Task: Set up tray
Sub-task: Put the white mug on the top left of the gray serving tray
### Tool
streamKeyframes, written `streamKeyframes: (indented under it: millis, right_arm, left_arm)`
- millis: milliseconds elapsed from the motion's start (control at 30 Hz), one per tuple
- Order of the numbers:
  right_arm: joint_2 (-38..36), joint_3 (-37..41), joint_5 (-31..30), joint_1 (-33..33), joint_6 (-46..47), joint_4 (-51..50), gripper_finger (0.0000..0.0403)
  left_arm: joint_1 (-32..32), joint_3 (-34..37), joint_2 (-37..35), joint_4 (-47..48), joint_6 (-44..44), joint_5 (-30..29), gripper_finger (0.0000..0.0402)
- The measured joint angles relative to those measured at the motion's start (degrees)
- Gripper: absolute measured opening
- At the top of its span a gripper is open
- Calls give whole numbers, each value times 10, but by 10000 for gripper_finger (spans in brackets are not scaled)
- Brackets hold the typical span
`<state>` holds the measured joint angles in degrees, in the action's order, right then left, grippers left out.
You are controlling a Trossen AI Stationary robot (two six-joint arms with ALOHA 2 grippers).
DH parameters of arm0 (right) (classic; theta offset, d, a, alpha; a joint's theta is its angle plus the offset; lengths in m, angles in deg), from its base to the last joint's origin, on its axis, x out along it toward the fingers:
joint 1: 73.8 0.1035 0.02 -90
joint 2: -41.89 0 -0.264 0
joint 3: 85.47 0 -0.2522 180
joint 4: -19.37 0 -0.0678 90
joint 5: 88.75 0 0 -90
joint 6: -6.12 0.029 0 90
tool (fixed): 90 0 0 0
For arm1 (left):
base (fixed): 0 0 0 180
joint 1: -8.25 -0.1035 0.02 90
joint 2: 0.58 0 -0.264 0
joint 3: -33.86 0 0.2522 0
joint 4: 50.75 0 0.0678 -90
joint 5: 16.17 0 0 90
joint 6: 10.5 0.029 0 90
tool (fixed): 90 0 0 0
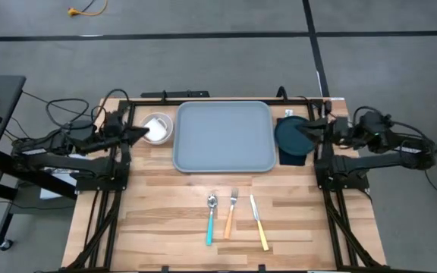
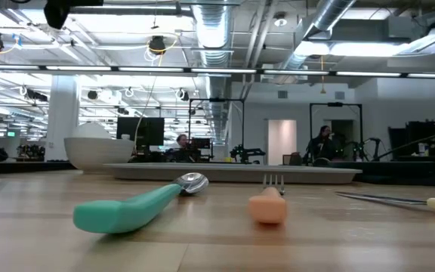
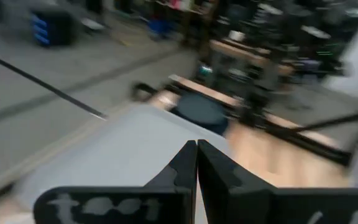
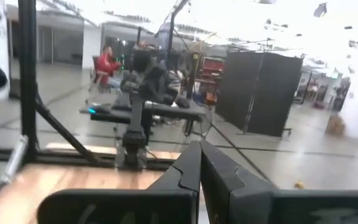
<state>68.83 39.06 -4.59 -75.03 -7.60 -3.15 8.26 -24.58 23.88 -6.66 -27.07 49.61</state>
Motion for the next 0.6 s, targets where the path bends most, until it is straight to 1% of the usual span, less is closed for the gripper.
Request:
streamKeyframes:
  millis: [67,167,267,333,400,500,600]
  right_arm:
    - [19,20,0,0,-1,26,0]
    - [52,43,14,0,-1,60,0]
    - [104,60,45,1,9,96,0]
    - [141,68,75,3,23,109,0]
    - [181,69,103,8,50,135,0]
    - [244,68,131,25,86,196,0]
    - [314,68,135,47,90,261,0]
  left_arm:
    - [0,0,0,2,13,-37,0]
    - [0,0,0,-5,3,-74,0]
    - [0,0,6,-17,-5,-107,0]
    - [0,0,11,-27,-14,-116,0]
    - [-1,-4,20,-41,2,-107,0]
    - [-6,-31,49,-29,43,-53,0]
    - [-25,-84,98,38,44,-18,0]
